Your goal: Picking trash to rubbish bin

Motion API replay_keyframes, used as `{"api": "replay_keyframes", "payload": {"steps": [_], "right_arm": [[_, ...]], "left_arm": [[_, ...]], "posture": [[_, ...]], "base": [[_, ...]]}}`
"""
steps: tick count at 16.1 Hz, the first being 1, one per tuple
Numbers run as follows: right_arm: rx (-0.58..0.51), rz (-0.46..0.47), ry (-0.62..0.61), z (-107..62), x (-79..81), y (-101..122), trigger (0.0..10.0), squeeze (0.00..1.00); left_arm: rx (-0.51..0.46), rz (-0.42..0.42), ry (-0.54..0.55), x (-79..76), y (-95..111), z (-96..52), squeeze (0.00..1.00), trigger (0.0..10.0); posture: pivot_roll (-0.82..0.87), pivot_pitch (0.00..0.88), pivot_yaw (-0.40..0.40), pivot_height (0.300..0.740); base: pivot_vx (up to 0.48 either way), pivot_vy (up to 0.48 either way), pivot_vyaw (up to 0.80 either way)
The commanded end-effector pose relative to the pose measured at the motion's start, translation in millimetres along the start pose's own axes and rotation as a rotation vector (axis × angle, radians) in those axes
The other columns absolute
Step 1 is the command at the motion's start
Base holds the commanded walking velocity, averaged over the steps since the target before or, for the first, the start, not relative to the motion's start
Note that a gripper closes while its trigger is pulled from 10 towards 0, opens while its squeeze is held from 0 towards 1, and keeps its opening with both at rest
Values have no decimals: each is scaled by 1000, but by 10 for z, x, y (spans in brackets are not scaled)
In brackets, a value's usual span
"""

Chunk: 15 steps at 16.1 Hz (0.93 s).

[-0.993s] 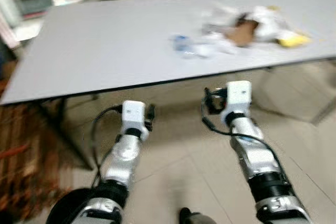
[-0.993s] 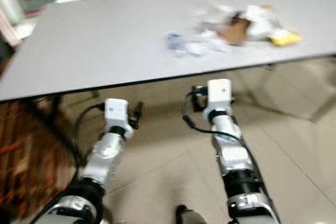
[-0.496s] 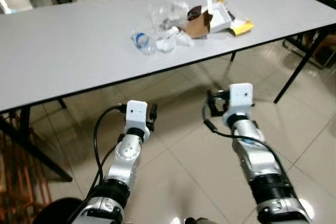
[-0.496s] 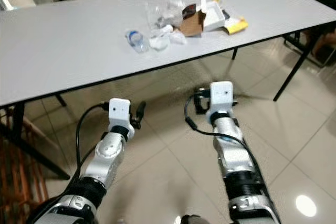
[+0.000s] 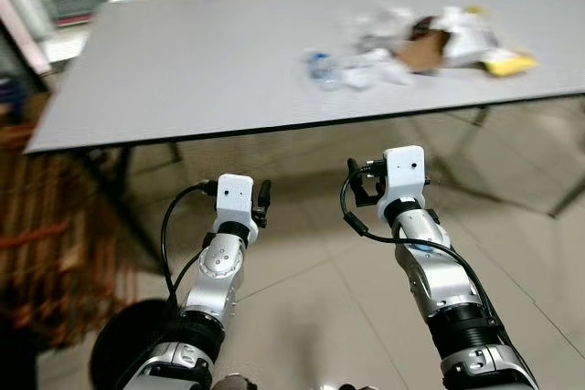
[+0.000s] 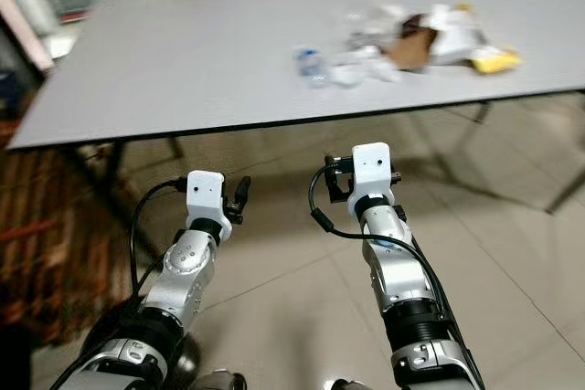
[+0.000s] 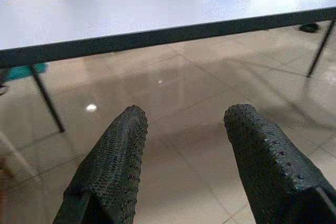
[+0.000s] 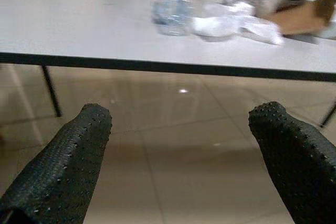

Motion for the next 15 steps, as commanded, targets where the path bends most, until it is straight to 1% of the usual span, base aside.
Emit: {"api": "replay_keyframes", "payload": {"steps": [1, 2, 4, 5, 7, 10, 11, 12, 15], "right_arm": [[-12, -8, 11, 2, 22, 34, 10000, 0], [-11, -7, 11, 1, 21, 32, 10000, 0], [-1, 16, -2, -8, 7, 5, 10000, 0], [4, 9, -2, -9, 2, -5, 10000, 0], [8, 2, 10, -12, 19, -14, 10000, 0], [5, -10, 20, -12, 39, -7, 10000, 0], [9, -16, 20, -9, 37, -10, 10000, 0], [12, -9, 16, -10, 32, -14, 10000, 0], [17, -6, 10, -14, 17, -24, 10000, 0]], "left_arm": [[-2, -5, -21, -36, 16, 10, 0, 10000], [-4, -8, -22, -40, 21, 10, 0, 10000], [9, 9, -21, -38, 6, 12, 0, 10000], [18, 18, -13, -20, -13, 9, 0, 10000], [31, 37, -3, 18, -42, 5, 0, 10000], [34, 38, -1, 24, -43, 8, 0, 10000], [37, 37, 1, 24, -43, 10, 0, 10000], [37, 36, 2, 22, -42, 12, 0, 10000], [37, 34, 5, 23, -40, 13, 0, 10000]], "posture": [[-55, 78, 35, 740], [-55, 81, 36, 740], [-54, 88, 35, 740], [-52, 91, 35, 740], [-52, 94, 35, 740], [-51, 95, 35, 740], [-53, 95, 35, 740], [-53, 94, 34, 740], [-55, 97, 34, 740]], "base": [[0, 0, 800], [0, 0, 800], [0, 0, 0], [0, 0, 0], [0, -379, 0], [0, -431, 0], [0, -431, 469], [0, -431, 450], [0, -430, 0]]}}
Point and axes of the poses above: a point about 5 cm out from each wrist's last joint towards the gripper, its own z axis pointing out of the wrist towards the gripper, its own y axis along the axis of the wrist's last joint, x = y × z, the point moved 3 cm from there along z, pointing out of the wrist towards the gripper, and after that the axes turned 11 degrees about z, right-handed, at the moved point
